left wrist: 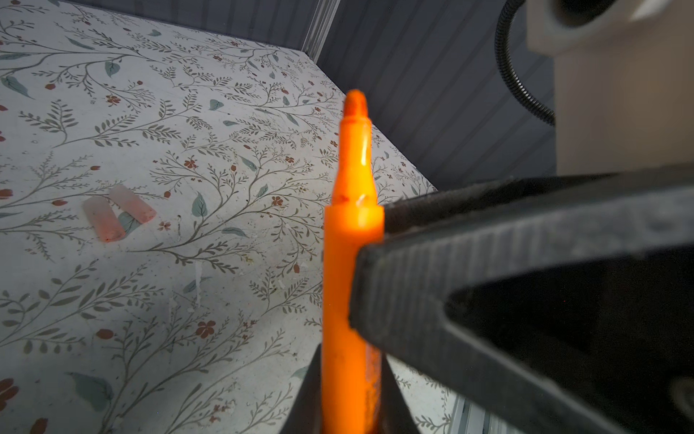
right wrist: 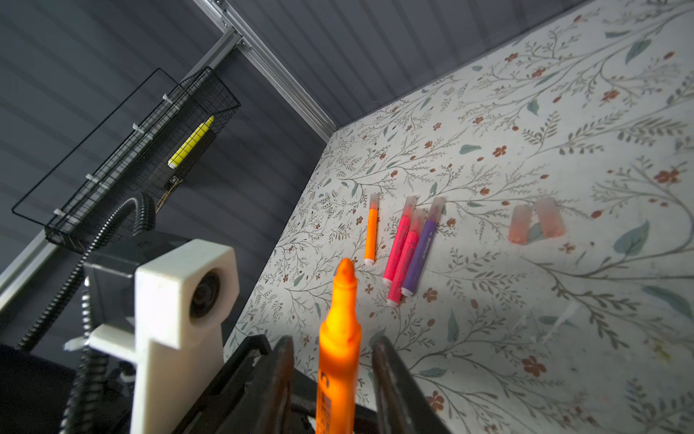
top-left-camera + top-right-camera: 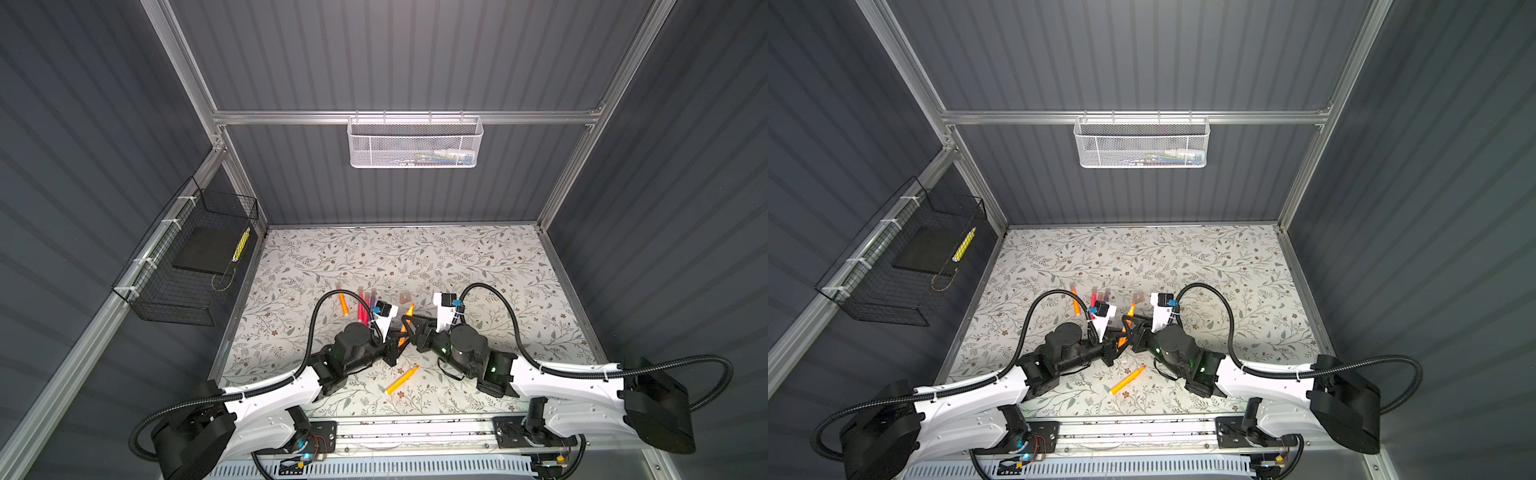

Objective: Insert the pens into the pen caps

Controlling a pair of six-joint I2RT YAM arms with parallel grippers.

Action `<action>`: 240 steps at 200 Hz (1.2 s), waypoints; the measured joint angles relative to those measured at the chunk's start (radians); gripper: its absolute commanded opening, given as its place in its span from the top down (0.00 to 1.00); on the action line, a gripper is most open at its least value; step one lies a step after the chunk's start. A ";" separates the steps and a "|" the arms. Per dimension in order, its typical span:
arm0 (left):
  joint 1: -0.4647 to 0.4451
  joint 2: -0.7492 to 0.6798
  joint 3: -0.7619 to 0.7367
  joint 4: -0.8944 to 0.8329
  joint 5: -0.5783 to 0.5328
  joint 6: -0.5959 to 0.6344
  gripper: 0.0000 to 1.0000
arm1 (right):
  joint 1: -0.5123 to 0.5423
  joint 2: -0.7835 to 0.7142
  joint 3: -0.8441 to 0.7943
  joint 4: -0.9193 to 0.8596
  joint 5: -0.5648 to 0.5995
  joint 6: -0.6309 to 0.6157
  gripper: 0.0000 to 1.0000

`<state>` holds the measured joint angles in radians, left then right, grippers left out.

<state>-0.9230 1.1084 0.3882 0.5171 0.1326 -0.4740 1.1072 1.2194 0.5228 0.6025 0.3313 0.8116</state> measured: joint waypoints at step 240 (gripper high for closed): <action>0.008 -0.013 0.000 -0.024 -0.041 0.030 0.84 | 0.000 0.098 0.022 0.117 -0.059 0.063 1.00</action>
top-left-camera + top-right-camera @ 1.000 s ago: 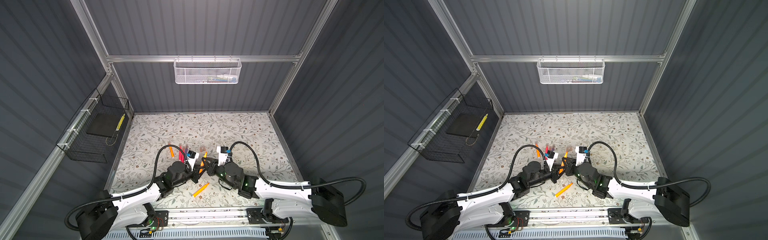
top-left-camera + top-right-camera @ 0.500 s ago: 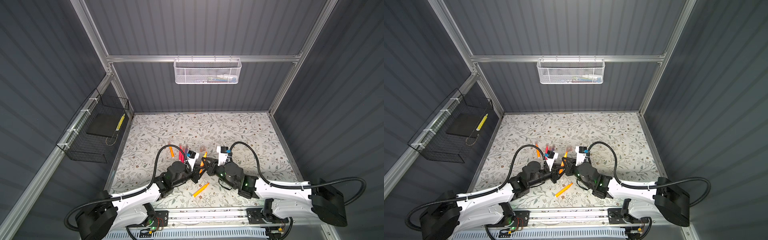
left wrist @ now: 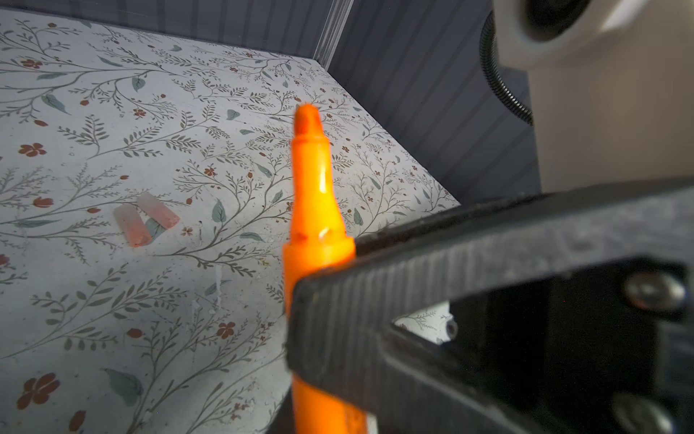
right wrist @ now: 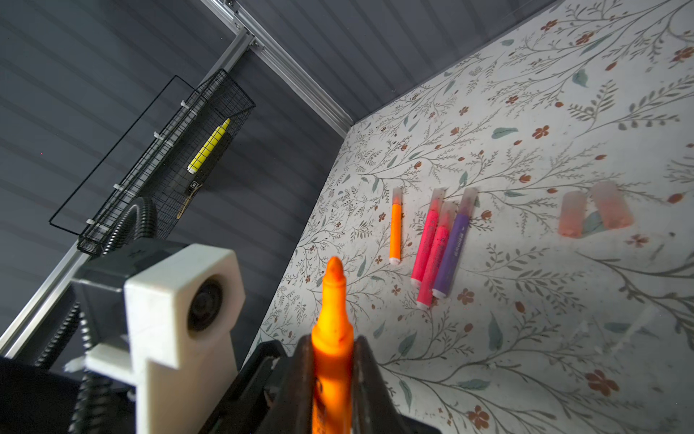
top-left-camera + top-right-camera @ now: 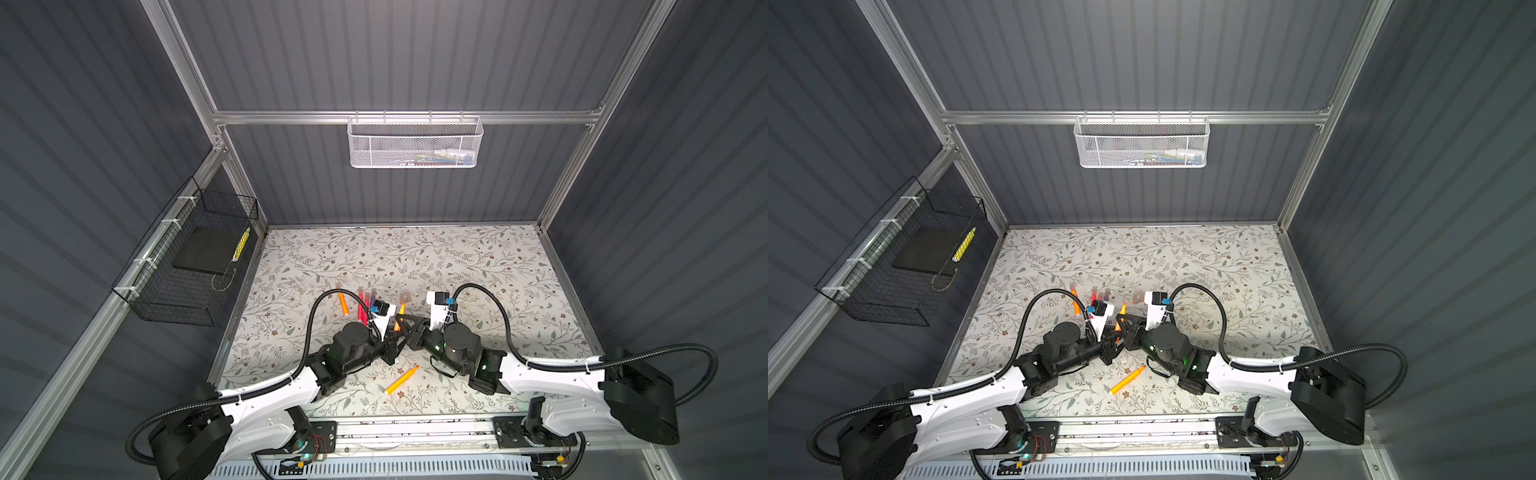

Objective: Insert the pens into the pen caps

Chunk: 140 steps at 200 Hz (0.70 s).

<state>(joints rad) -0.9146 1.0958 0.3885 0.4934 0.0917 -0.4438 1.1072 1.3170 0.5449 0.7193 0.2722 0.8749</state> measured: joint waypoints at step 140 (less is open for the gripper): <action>0.048 -0.072 0.005 -0.132 -0.162 -0.016 1.00 | -0.024 -0.189 -0.054 -0.122 0.102 -0.035 0.38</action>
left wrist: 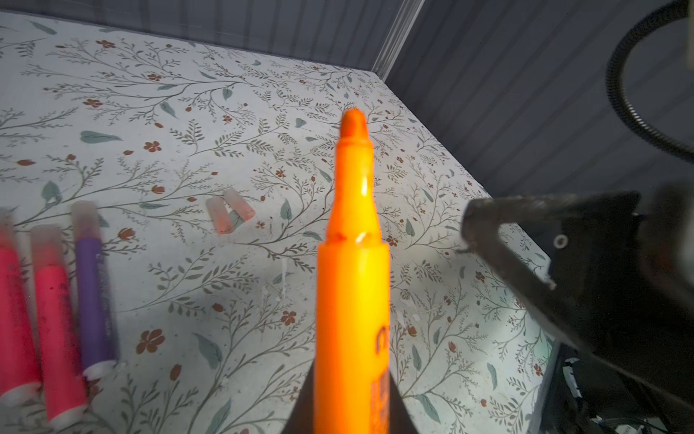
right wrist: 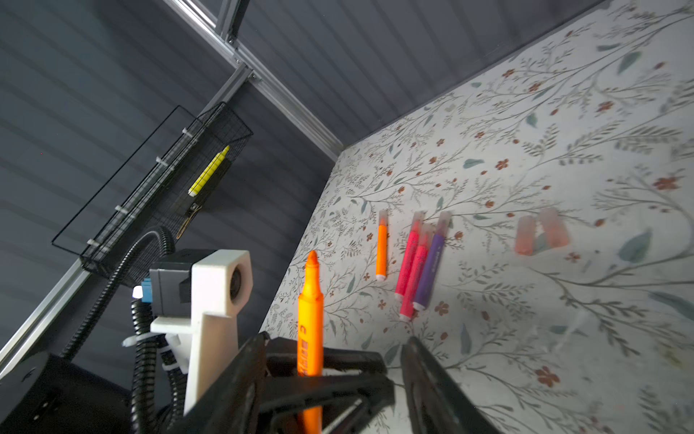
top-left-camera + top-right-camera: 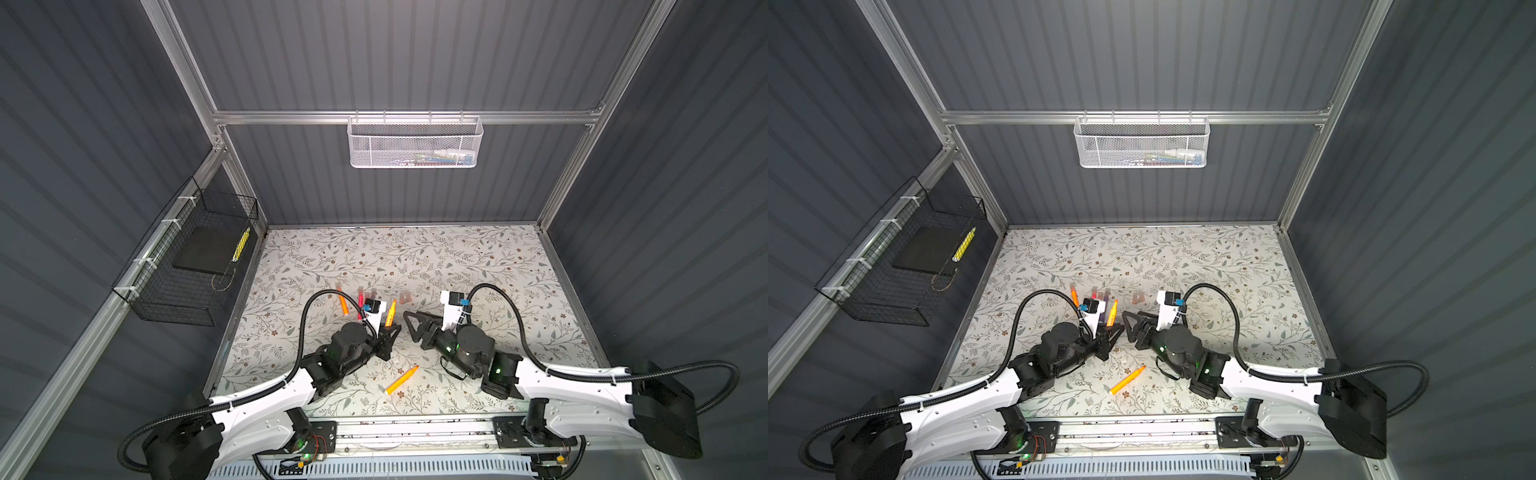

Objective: Insert the pens into the pen caps
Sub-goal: 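Release the marker with the right gripper and move it toward the pale pink caps, then lower the right gripper onto a pale pink cap and grasp it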

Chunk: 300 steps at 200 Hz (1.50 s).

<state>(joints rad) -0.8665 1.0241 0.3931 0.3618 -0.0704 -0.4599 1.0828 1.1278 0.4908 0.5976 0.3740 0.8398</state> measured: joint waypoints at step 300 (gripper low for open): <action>0.220 -0.106 -0.024 -0.145 0.225 0.016 1.00 | -0.402 1.022 1.088 -1.065 -0.244 -0.427 0.64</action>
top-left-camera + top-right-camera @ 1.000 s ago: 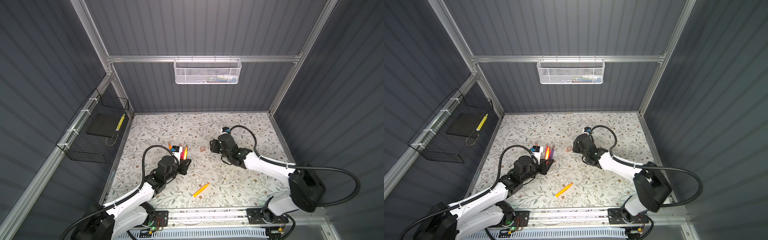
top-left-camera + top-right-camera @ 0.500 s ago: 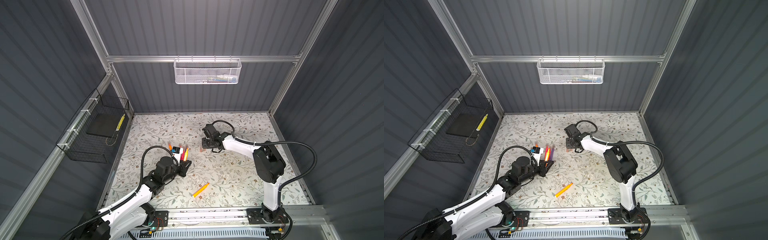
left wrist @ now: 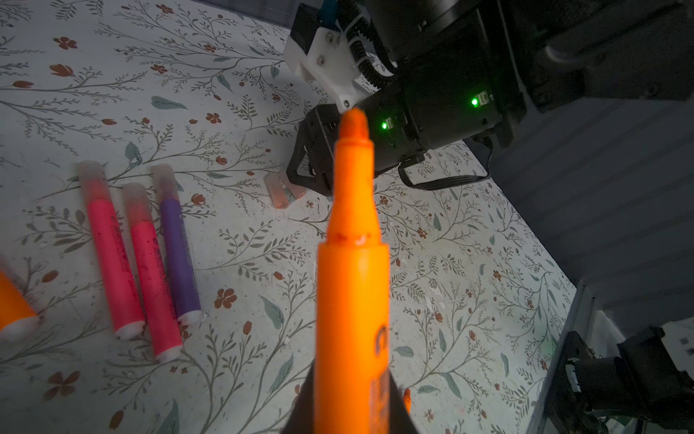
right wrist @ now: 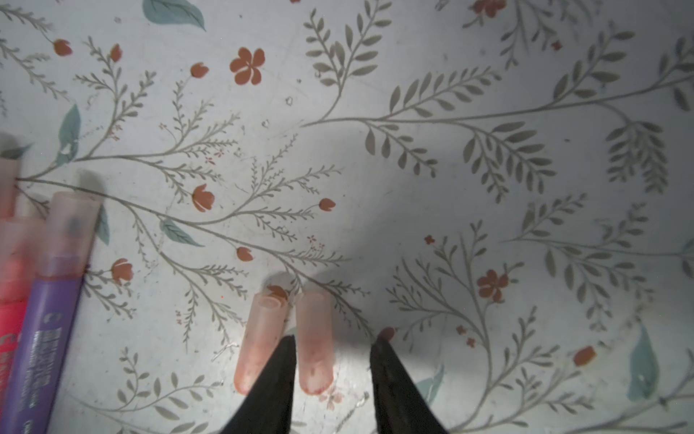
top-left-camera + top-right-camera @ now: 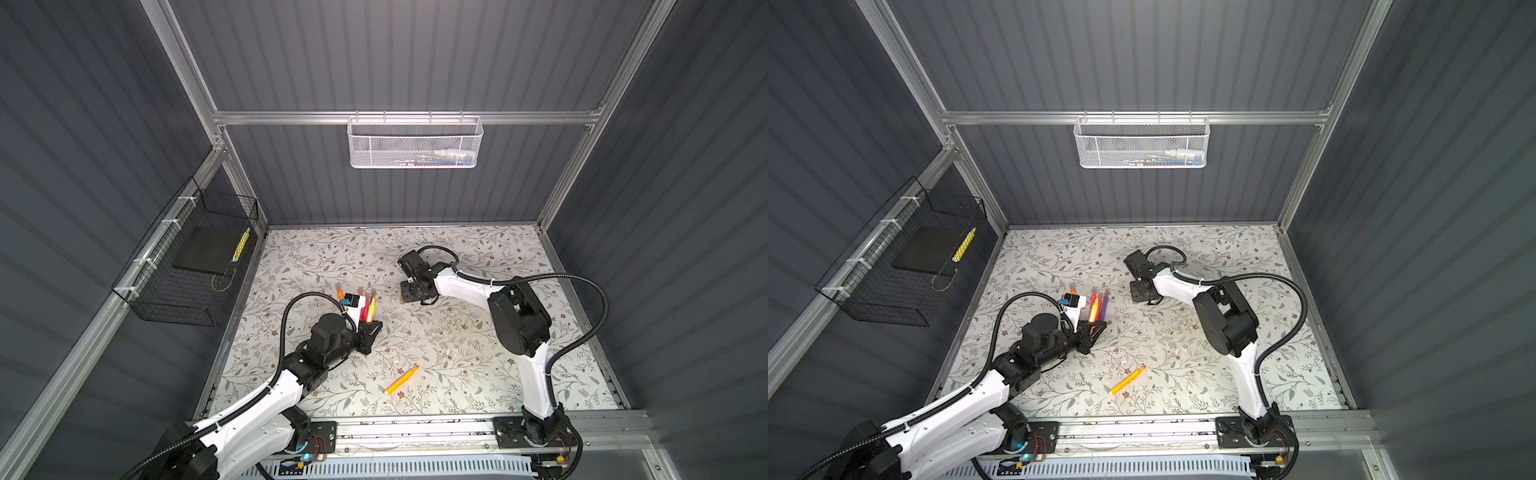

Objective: Insert the pens into the pen caps
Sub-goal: 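Lower the right gripper onto a pale pink cap and grasp it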

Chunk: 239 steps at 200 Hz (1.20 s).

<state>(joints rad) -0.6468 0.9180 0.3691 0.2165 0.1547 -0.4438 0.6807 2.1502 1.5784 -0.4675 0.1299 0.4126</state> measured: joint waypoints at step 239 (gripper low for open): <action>-0.003 0.013 0.000 0.024 0.075 0.000 1.00 | 0.013 -0.271 -0.293 0.142 0.035 0.103 0.96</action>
<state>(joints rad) -0.6495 0.9314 0.3695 0.2409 0.2295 -0.4438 0.6937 1.8790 1.2858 -0.3260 0.1650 0.5156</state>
